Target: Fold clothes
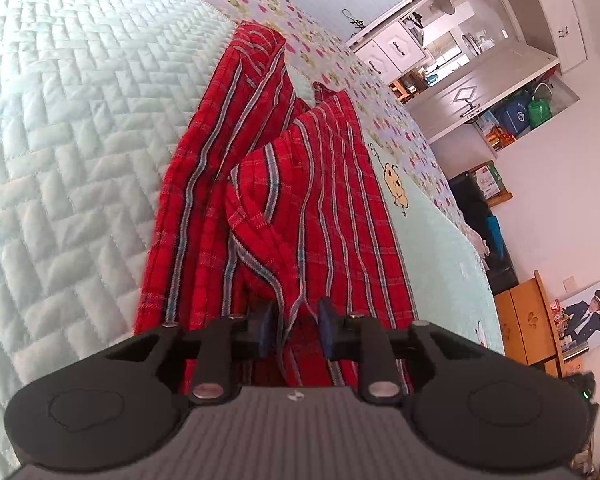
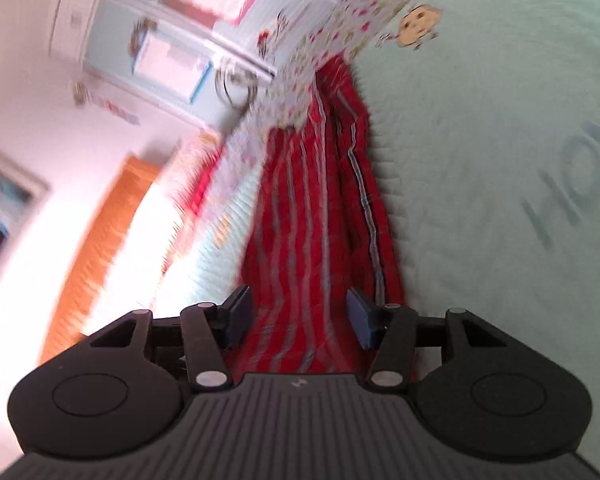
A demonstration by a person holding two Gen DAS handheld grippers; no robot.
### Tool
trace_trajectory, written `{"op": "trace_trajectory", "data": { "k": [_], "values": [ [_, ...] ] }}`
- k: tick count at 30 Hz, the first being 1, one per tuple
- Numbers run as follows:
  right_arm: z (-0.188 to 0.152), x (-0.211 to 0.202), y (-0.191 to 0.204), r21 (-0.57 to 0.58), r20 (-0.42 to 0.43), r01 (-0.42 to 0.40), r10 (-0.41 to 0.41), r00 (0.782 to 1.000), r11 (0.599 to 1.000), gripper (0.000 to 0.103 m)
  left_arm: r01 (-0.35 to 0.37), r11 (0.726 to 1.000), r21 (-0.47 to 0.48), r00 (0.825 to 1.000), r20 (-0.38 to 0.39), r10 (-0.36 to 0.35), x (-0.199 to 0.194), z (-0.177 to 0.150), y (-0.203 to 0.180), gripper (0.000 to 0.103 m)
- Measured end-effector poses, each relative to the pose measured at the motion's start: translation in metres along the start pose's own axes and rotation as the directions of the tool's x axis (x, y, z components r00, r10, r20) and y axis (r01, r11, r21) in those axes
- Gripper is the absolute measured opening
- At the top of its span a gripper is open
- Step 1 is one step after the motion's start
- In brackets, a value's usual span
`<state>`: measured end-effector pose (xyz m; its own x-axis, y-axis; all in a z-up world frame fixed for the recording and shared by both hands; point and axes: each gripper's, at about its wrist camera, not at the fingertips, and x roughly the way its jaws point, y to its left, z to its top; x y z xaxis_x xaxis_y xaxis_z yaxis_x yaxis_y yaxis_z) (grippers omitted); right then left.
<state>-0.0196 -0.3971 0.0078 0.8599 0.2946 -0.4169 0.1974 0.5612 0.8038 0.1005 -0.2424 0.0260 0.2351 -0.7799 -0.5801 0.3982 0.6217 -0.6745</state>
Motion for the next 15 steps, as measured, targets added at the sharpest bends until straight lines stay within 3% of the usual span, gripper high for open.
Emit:
{"op": "trace_trajectory", "data": {
  "k": [1,2,3,4,6,15],
  "values": [
    [0.003,0.008,0.000,-0.023,-0.011,0.017,-0.017,1.000,1.000,0.050,-0.002,1.000,0.009,1.000,0.003,0.002,0.000,0.000,-0.001,0.023],
    [0.006,0.015,0.001,-0.046,-0.021,0.034,-0.035,0.999,0.998,0.039,-0.005,1.000,0.019,1.000,0.006,0.005,0.000,0.000,-0.002,0.022],
    [0.009,0.023,0.001,-0.069,-0.031,0.051,-0.053,0.998,0.996,0.029,-0.013,0.999,0.029,1.000,0.006,0.012,0.001,0.000,-0.002,0.012],
    [0.013,0.031,0.001,-0.092,-0.040,0.067,-0.071,0.997,0.993,0.023,-0.023,0.999,0.041,1.000,0.006,0.023,0.002,0.000,-0.002,0.009],
    [0.016,0.039,0.002,-0.124,-0.042,0.092,-0.098,0.994,0.988,0.001,-0.030,0.999,0.031,0.999,0.019,0.029,0.001,0.001,0.001,0.005],
    [0.037,0.056,0.008,-0.217,0.051,0.054,-0.044,0.998,0.975,0.000,0.001,1.000,0.003,0.991,0.135,-0.002,0.008,0.018,0.000,0.005]
  ]
}}
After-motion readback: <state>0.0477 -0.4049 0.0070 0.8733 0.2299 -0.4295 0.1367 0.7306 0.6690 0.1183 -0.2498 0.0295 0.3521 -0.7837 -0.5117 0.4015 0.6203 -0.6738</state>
